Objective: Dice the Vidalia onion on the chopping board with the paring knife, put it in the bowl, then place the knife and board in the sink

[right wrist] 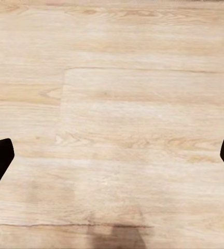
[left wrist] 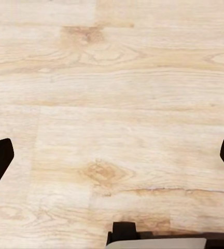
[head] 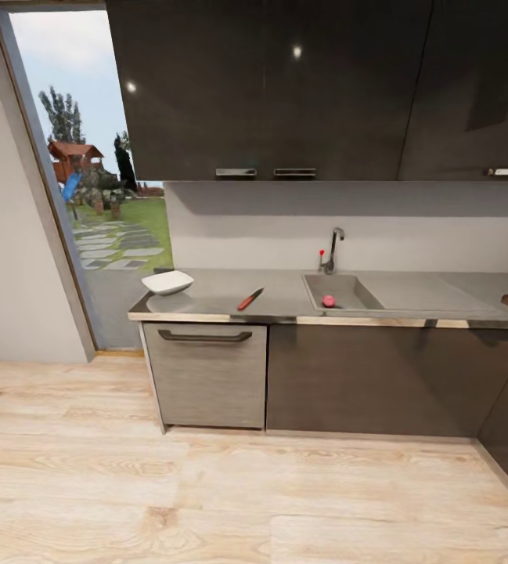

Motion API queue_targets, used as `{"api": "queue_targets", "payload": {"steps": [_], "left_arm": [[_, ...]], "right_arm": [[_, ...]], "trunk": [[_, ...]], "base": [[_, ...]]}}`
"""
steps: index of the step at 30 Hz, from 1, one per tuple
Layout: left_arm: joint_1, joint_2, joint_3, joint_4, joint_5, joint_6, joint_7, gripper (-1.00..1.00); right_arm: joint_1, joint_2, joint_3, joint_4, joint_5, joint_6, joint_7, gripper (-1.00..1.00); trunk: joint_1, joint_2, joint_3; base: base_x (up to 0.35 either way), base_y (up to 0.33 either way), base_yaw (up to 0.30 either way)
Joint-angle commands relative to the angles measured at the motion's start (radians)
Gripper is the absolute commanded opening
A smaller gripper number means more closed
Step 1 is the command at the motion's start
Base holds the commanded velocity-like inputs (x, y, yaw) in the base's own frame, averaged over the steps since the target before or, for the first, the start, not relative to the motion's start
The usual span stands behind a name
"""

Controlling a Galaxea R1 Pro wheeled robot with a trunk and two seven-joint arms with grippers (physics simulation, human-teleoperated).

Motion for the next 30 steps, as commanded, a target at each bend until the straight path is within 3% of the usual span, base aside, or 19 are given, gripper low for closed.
{"api": "queue_targets", "payload": {"steps": [1,30], "left_arm": [[0.0,0.0,0.001,-0.001,0.001,-0.002,0.0,1.0],[0.0,0.0,0.001,-0.001,0.001,-0.002,0.0,1.0]], "right_arm": [[-0.001,0.0,0.0,0.001,0.0,-0.003,0.0,1.0],[0.0,0.0,0.001,0.001,0.0,-0.003,0.0,1.0]], "trunk": [[-0.004,0.007,0.002],[-0.115,0.21,0.093]], "base": [[0.0,0.0,0.0],[0.0,0.0,0.0]]}}
